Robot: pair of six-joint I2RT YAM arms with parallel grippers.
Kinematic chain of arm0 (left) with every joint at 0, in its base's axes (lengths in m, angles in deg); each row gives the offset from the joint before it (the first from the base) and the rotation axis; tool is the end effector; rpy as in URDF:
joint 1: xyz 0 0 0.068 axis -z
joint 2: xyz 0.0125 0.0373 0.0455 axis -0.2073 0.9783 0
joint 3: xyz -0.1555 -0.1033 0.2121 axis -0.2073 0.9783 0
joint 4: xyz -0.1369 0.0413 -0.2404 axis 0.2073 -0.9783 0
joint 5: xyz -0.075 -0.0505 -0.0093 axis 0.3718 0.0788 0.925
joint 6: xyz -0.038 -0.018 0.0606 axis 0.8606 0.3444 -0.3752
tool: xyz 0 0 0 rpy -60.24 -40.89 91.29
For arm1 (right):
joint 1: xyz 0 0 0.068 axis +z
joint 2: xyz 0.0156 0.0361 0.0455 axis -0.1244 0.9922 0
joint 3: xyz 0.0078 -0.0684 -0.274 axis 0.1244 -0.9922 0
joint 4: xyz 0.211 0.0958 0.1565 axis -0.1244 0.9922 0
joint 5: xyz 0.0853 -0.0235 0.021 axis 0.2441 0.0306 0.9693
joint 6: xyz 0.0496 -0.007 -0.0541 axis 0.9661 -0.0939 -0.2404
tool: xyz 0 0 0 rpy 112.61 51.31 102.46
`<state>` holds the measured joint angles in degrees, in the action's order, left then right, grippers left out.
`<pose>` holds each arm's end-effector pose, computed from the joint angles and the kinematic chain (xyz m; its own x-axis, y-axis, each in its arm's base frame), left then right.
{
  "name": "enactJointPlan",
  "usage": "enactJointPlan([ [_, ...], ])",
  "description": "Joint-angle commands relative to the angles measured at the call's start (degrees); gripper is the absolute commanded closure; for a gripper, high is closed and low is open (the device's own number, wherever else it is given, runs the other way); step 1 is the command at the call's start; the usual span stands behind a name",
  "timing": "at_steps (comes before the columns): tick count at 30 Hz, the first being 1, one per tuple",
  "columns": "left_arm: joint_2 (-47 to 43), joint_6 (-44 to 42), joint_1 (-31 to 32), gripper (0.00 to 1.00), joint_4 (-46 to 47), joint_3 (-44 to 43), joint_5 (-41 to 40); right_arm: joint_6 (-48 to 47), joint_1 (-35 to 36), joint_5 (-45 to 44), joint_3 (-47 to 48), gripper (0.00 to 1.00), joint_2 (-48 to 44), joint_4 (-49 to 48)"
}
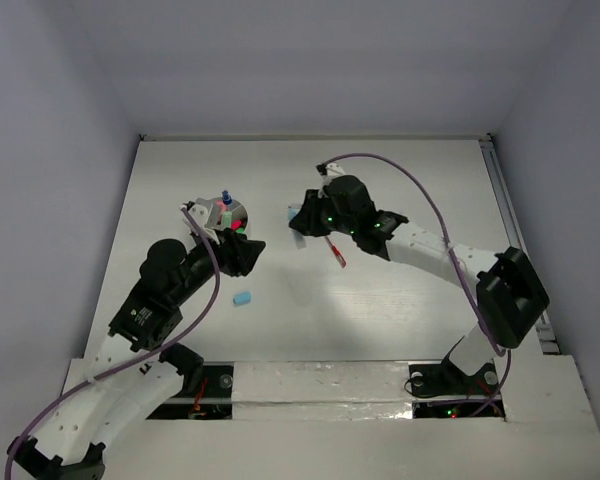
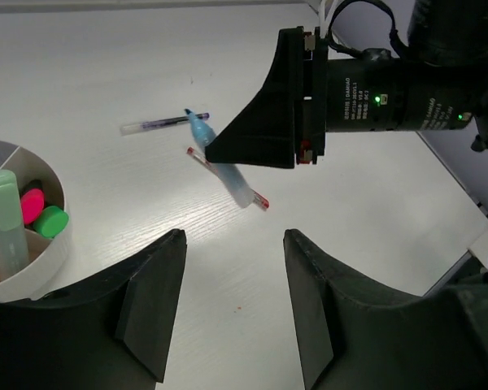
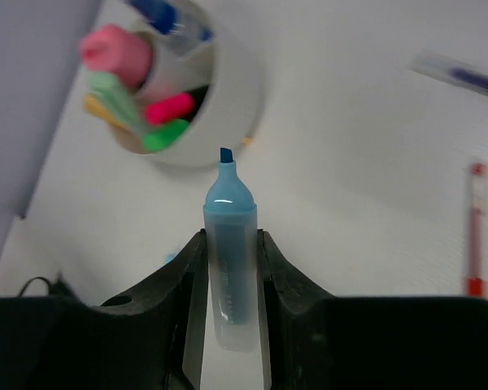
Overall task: Sort the stationery into containers
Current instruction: Pick up the pen from the center of the board.
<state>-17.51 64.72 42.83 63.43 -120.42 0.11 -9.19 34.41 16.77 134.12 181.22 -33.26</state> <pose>0.1491 -0.1006 0.3557 -0.1907 -0.2014 -0.9608 0.6154 0.7380 -0.2769 0.3046 0.2764 0.2680 -0.6643 0.0850 -0.7426 -0.4366 0.7623 0.4778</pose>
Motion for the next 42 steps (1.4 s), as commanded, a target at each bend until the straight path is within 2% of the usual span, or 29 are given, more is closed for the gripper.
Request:
enactJointPlan([
  [1, 1.06, 0.25, -1.42, 0.52, 2.52, -0.49, -0.53, 3.52, 4.40, 3.28, 5.21, 0.97, 1.96, -15.82],
  [7, 2.47, 0.78, -2.57, 0.52, 1.64, -0.58, -3.17, 8.71, 6.25, 4.26, 4.26, 0.97, 3.55, -27.79],
  [13, 4.66, 0.78, -3.71, 0.54, 0.76, -0.93, -4.40, 10.04, 6.78, 3.99, 1.00, 0.97, 1.62, -33.78],
  [31, 4.93, 1.13, -6.44, 0.55, 3.31, -0.31, 1.22, 13.99, 9.50, 11.45, 1.70, 0.97, 2.76, -37.91],
  [42, 5.02, 1.22, -6.97, 0.57, 3.83, -0.14, 2.37, 14.43, 10.65, 12.16, 3.46, 0.97, 5.04, -38.71],
])
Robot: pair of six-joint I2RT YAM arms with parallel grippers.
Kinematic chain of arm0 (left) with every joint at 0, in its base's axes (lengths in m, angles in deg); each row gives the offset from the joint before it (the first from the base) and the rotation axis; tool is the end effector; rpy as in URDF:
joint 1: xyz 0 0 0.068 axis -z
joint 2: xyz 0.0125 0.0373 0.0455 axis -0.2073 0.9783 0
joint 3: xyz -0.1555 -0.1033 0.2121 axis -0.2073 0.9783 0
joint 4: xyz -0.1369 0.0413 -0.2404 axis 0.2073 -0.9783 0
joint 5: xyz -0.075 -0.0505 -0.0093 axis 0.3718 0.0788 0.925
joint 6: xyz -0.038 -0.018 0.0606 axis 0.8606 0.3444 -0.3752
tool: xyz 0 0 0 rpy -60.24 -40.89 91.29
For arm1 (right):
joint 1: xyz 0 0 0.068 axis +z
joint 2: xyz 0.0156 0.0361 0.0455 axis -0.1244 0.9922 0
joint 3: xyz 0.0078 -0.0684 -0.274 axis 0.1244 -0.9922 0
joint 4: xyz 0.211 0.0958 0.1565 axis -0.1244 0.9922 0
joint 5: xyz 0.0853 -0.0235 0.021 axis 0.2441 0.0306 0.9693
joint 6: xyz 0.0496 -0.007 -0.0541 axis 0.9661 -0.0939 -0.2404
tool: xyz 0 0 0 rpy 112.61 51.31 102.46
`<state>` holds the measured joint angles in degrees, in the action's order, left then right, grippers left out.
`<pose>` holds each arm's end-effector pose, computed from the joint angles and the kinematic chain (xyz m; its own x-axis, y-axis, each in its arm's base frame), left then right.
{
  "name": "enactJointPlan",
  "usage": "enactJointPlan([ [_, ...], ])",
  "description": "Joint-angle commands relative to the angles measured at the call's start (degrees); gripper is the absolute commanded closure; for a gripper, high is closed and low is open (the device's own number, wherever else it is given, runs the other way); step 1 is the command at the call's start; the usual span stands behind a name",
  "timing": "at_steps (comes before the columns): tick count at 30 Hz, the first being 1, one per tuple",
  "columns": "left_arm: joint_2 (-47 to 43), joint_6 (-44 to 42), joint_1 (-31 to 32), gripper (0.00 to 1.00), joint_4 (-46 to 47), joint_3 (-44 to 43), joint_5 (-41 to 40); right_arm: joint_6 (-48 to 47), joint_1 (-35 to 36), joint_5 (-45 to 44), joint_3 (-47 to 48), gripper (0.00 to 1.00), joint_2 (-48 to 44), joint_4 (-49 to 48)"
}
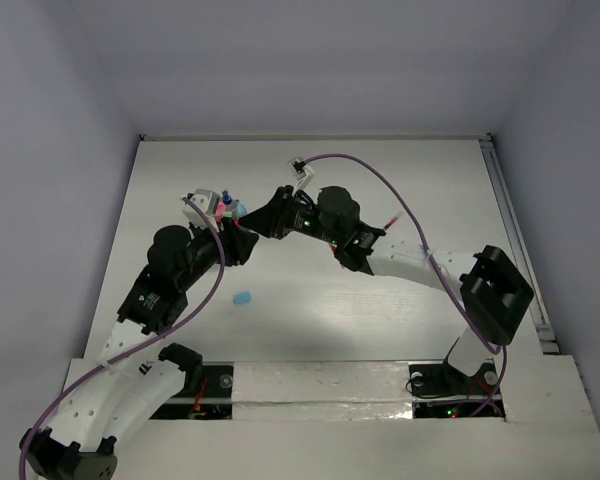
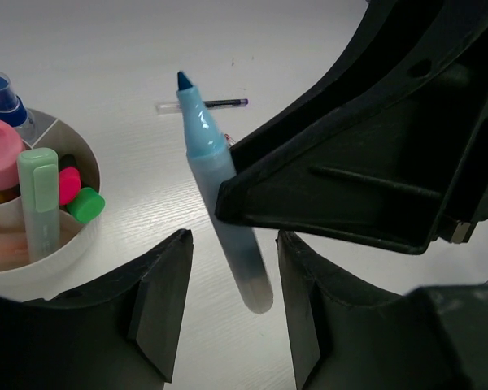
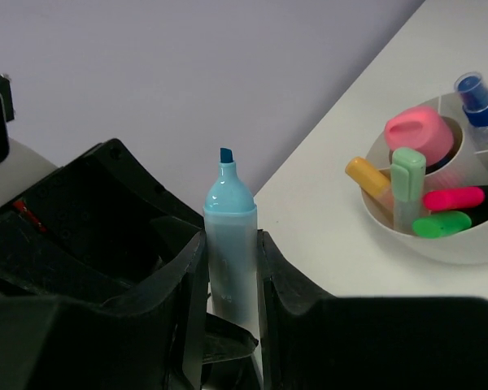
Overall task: Sort the stationery into containers
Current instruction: Pick up the pen from the center of the board.
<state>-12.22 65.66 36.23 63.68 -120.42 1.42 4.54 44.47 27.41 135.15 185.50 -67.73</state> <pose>0.1787 -0.0929 0.3405 -0.2567 -0.1971 -0.9462 0.5177 0.7986 -0.3068 0.2619 0.3564 0.3229 -0.6148 0.3063 -0.7268 -0.6829 0.2542 0.6848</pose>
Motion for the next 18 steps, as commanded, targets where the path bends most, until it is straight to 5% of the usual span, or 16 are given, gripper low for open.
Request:
enactJointPlan([
  [1, -0.27, 0.28, -0.89, 0.58, 3.59, -0.14, 1.06, 0.88, 0.59, 1.78, 2.35, 0.97, 0.76, -4.76],
  [6, -0.18, 0.10, -0.89, 0.73, 3.33, -0.31, 0.53, 0.97, 1.64, 2.66, 1.56, 0.97, -0.03, -5.12],
  [10, -0.01, 0.27, -0.89, 1.00, 3.24, -0.31, 0.79, 1.06, 1.65, 1.87, 0.24, 0.97, -0.82, -5.56],
  [16, -0.62, -0.07, -0.89, 1.00, 2.98, -0.31, 0.97, -0.61, 1.65, -0.23, -1.16, 0.90, -3.80, -4.77],
  [18, -1.32, -0.51, -0.89, 1.00, 3.06, -0.31, 1.23, -1.84, 1.12, -0.85, -1.52, 0.71, -5.38, -3.28],
])
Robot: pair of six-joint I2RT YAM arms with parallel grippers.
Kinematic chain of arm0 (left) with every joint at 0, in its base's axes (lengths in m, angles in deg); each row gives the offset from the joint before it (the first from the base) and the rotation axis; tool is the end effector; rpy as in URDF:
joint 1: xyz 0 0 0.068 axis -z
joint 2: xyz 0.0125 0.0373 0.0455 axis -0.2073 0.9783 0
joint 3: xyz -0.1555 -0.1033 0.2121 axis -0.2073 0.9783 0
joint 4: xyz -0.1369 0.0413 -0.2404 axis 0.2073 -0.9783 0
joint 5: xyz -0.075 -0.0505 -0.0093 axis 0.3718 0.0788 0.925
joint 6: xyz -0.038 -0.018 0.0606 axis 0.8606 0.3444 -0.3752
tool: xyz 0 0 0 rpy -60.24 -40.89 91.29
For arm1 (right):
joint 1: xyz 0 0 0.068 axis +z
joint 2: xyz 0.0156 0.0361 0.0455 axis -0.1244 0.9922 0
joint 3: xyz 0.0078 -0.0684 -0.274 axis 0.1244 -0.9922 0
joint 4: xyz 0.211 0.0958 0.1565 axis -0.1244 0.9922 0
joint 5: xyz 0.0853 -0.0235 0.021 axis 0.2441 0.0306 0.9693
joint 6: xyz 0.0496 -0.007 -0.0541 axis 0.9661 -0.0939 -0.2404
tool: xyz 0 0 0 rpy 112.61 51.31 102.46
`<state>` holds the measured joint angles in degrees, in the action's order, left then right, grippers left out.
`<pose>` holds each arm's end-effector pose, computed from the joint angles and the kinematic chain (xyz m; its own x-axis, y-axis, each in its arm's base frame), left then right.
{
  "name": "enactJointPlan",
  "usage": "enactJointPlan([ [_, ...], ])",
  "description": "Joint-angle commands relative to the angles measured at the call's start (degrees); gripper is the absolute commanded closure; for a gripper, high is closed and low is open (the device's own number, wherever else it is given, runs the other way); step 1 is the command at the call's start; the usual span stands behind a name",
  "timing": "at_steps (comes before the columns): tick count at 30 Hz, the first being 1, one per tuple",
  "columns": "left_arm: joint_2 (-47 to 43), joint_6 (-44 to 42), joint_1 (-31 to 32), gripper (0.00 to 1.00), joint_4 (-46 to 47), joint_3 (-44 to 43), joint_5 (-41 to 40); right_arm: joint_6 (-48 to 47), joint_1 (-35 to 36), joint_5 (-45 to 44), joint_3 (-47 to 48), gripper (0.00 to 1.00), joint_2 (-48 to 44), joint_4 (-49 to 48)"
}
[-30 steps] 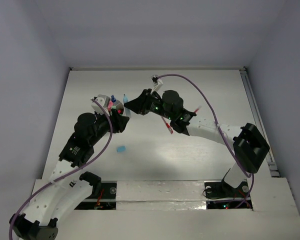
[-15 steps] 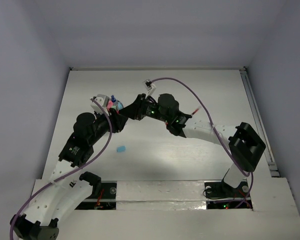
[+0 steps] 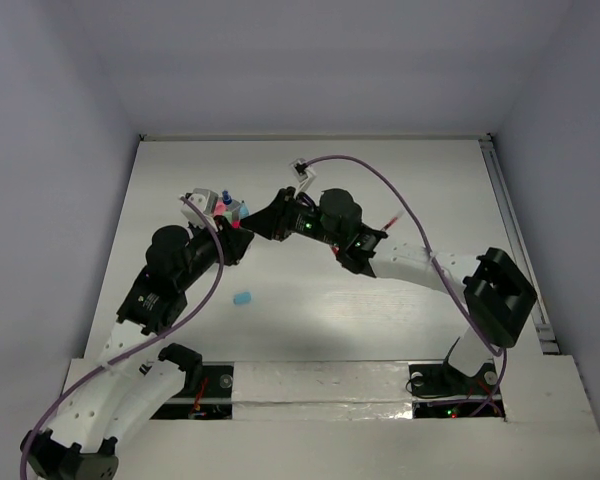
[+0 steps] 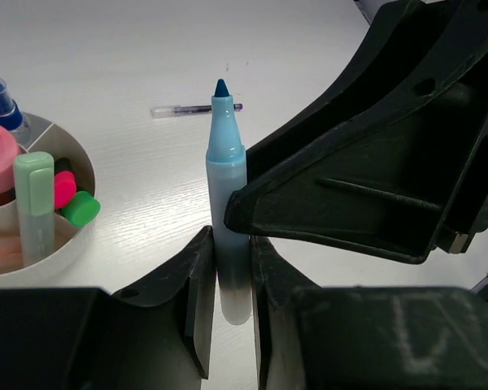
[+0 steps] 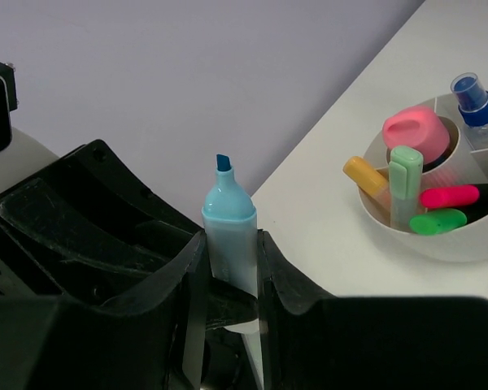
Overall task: Sort the stationery into containers
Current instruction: Pick up the pen from the center of the board, then move the pen cap to the center of the board.
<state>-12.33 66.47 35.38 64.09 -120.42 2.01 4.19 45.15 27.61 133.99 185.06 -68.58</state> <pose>0.1794 -0.0906 0.3419 -0.2556 -0.2139 -0.9428 0.5129 0.7967 -0.3198 0.2556 0.3572 0.3201 -0.6141 0.2965 -0.7314 -0.6916 0.2443 0.6797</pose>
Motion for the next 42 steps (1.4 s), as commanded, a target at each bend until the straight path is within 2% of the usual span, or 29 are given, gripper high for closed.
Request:
enactJointPlan([
  [1, -1.39, -1.41, -0.04, 1.00, 2.65, -0.31, 0.64, -1.67, -0.34, -0.62, -0.54, 0.71, -5.48, -2.07],
  [2, -1.65, -1.59, -0.04, 1.00, 2.56, -0.40, 0.38, -2.02, -0.87, -0.09, -0.80, 0.59, -6.01, -1.37],
  [4, -2.44, -2.11, -0.04, 1.00, 2.39, -0.49, 0.03, -2.55, -2.10, 0.27, -2.28, 0.48, -8.19, 0.99],
  [5, -2.62, -2.29, -0.04, 1.00, 2.30, -0.49, -0.15, -3.50, -3.50, 0.35, -3.08, 0.37, -9.25, 2.05],
  [7, -3.23, -2.82, -0.04, 1.00, 1.95, -0.67, -0.15, -5.18, -4.65, 0.44, -4.57, 0.32, -11.19, 4.86],
  [10, -3.67, -3.78, -0.04, 1.00, 2.12, -0.93, 1.43, -10.61, -5.36, -0.61, -7.38, 0.31, -15.49, 12.76],
  [12, -3.67, -4.13, -0.04, 1.00, 2.21, -1.37, 1.78, -12.30, -5.36, -1.75, -9.41, 0.47, -16.64, 15.50],
  [13, -3.76, -4.40, -0.04, 1.00, 2.21, -1.54, 1.78, -12.91, -5.36, -1.67, -10.02, 0.61, -16.91, 17.51],
  [14, -3.76, -4.49, -0.04, 1.00, 2.12, -1.72, 1.52, -13.61, -5.36, -0.88, -10.46, 0.91, -16.56, 18.75],
  [15, -3.85, -4.57, -0.04, 1.00, 2.12, -2.07, 1.35, -13.97, -5.36, 0.00, -10.64, 1.00, -15.86, 19.72],
  [20, -4.81, -4.66, -0.04, 1.00, 2.12, -2.95, -0.76, -14.06, -4.58, 8.86, -8.45, 1.00, -7.96, 23.42],
  [22, -5.95, -4.23, -0.56, 1.00, 2.30, -2.60, -2.52, -14.24, -3.08, 9.41, -6.35, 0.96, -3.58, 23.86],
  [25, -7.71, -3.96, -0.57, 1.00, 2.30, -2.25, -5.33, -14.06, 0.78, 10.46, -3.97, 0.82, 2.57, 23.25],
  [27, -8.59, -3.87, -0.57, 1.00, 2.30, -1.90, -6.91, -13.01, 3.06, 12.03, -1.60, 0.66, 5.66, 22.72],
  [33, -10.97, -3.87, -1.80, 1.00, 2.12, -1.11, -8.15, -10.29, 8.08, 15.03, 3.58, 0.43, 15.51, 20.78],
  [38, -11.41, -3.61, -2.85, 1.00, 2.30, -1.02, -6.48, -8.44, 10.90, 15.12, 8.16, 0.32, 22.02, 18.86],
  [42, -11.67, -3.52, -3.47, 1.00, 2.47, -0.76, -5.60, -7.21, 10.90, 12.67, 10.89, 0.31, 25.80, 16.48],
])
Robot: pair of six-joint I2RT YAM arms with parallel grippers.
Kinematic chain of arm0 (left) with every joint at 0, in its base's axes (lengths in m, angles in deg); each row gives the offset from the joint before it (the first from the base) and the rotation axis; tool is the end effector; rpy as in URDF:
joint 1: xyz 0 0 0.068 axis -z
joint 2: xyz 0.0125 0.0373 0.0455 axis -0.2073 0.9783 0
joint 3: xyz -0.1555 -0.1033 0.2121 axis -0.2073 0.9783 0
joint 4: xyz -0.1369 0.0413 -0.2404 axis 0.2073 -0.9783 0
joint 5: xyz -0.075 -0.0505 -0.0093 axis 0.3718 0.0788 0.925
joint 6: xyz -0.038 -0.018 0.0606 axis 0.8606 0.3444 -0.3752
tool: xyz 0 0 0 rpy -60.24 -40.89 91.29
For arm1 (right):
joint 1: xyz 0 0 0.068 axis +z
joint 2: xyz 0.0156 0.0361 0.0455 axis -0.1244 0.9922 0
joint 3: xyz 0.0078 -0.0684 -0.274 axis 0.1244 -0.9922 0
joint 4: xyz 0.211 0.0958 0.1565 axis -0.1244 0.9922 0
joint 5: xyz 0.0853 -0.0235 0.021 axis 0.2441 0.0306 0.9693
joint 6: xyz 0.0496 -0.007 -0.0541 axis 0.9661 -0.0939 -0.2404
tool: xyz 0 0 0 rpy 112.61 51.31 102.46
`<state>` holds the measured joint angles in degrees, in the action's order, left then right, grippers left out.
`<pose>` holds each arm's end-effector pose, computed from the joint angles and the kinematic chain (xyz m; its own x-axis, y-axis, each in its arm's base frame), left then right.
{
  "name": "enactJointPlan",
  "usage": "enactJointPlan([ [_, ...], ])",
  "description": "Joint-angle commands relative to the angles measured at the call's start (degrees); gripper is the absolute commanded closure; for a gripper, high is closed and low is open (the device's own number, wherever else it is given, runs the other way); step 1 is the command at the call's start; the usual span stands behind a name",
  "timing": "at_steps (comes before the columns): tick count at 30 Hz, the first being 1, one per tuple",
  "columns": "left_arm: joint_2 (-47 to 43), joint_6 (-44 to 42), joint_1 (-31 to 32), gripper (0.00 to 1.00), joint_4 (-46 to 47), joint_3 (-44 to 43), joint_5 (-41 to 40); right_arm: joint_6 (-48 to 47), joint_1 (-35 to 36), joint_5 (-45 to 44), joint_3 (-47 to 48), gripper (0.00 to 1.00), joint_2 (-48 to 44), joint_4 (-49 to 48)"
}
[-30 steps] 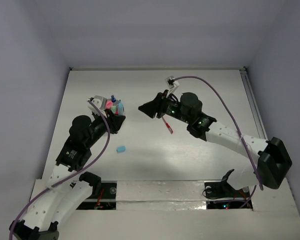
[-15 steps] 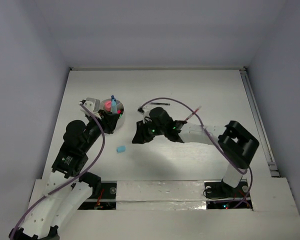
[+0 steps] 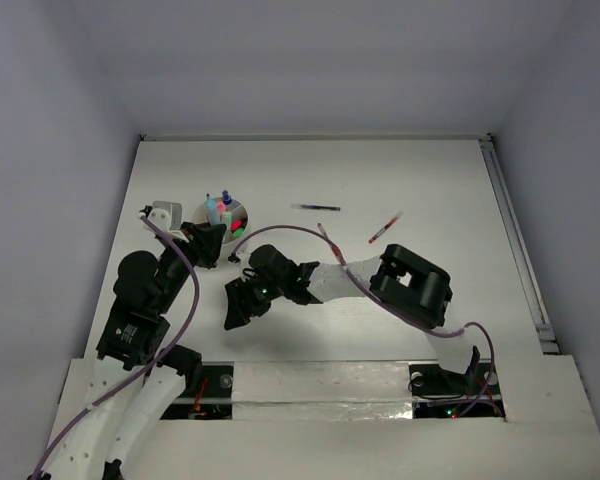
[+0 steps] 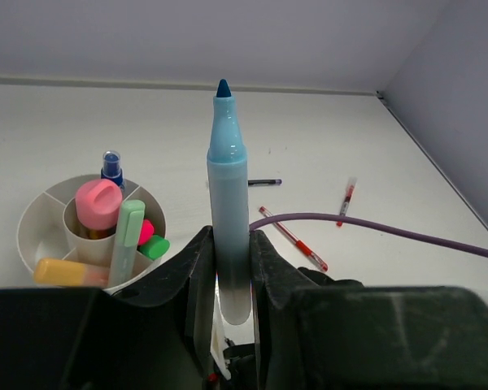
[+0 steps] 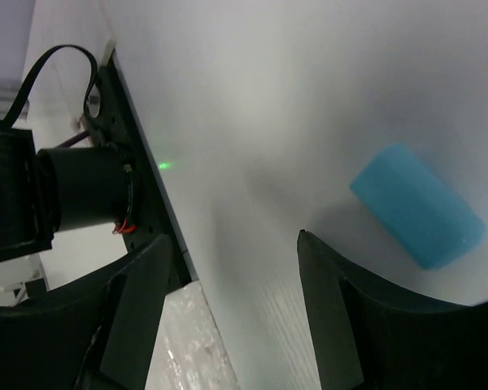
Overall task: Sort the stationery into containers
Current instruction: Move the pen cap to the center of the board.
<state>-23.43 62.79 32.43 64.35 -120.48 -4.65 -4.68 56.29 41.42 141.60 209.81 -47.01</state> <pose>0.1427 -0.0583 0.3735 -0.0080 -0.2543 -0.9671 0.4321 0.8713 -0.2327 0.1917 0.4502 0.1293 -0.7611 -0.4046 -0.5069 -0.6380 0.3265 0.6974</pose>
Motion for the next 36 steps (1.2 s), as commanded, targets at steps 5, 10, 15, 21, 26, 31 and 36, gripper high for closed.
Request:
enactJointPlan([
  [5, -0.83, 0.24, -0.52, 1.00, 2.47, -0.60, 1.77, 2.80, 0.28, -7.12, 3.29, 0.32, 3.79, -10.09],
  [10, -0.66, 0.24, -1.05, 1.00, 2.65, -0.51, 2.56, 5.00, 0.28, -11.34, 2.32, 0.33, 5.46, -14.58],
  [15, -0.57, 0.24, -1.05, 1.00, 2.65, -0.51, 3.09, 5.80, 0.28, -19.93, -0.49, 0.36, 3.97, -15.73],
  [21, -0.39, 0.33, -1.57, 1.00, 2.91, -0.43, 3.79, 4.13, -0.86, -27.25, -5.15, 0.38, 0.10, -13.62],
  [26, -0.13, 0.50, -1.57, 1.00, 3.00, -0.34, 4.23, 3.25, -3.84, -29.27, -9.62, 0.38, -3.58, -13.27],
  [31, 0.13, 0.50, -2.10, 1.00, 3.18, -0.25, 4.58, 0.88, -6.04, -32.62, -12.71, 0.38, -7.37, -11.87],
  [36, 0.31, 0.68, -2.10, 1.00, 3.53, -0.25, 5.29, -1.31, -8.42, -34.37, -15.61, 0.38, -11.58, -10.20],
])
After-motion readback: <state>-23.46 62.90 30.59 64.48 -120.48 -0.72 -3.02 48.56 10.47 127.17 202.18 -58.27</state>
